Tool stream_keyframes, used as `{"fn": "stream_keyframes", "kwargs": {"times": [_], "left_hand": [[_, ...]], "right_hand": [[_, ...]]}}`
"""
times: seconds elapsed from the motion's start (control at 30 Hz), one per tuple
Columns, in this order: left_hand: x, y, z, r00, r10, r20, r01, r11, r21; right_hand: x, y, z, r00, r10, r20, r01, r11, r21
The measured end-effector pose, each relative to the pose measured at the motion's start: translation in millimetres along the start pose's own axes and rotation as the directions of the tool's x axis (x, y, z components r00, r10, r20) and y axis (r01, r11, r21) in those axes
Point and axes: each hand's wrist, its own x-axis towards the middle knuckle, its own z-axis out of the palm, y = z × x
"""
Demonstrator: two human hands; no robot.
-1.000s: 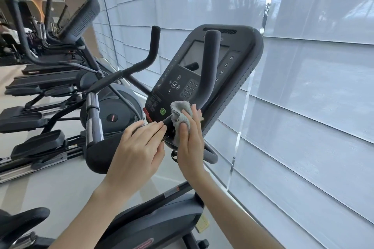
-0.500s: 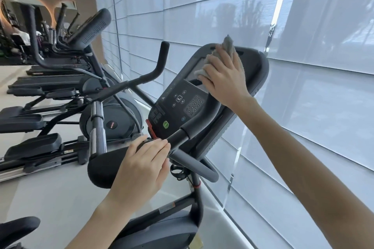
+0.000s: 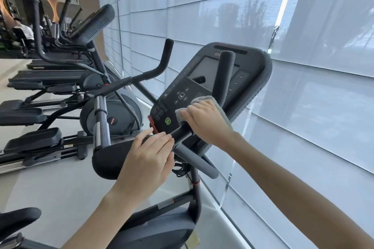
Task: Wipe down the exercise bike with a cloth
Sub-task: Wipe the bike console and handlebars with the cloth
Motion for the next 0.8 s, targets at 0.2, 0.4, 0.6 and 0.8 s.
{"fn": "stream_keyframes", "kwargs": {"times": [0.2,0.4,0.6,0.8], "left_hand": [[5,-4,0,0.999,-0.001,-0.034,0.001,1.0,-0.022],[9,-4,0,0.999,-0.006,-0.05,0.005,1.0,-0.03],[8,-7,1,0.999,-0.004,-0.046,0.002,0.999,-0.047],[3,-6,1,1.0,-0.012,-0.023,0.011,0.998,-0.054]], "right_hand": [[22,21,-32,0.978,0.035,-0.207,-0.013,0.994,0.104],[69,66,-54,0.942,-0.105,-0.318,-0.078,0.854,-0.515],[59,59,-32,0.995,-0.095,0.032,0.094,0.771,-0.63],[19,23,4,0.99,-0.11,0.085,0.131,0.942,-0.308]]}}
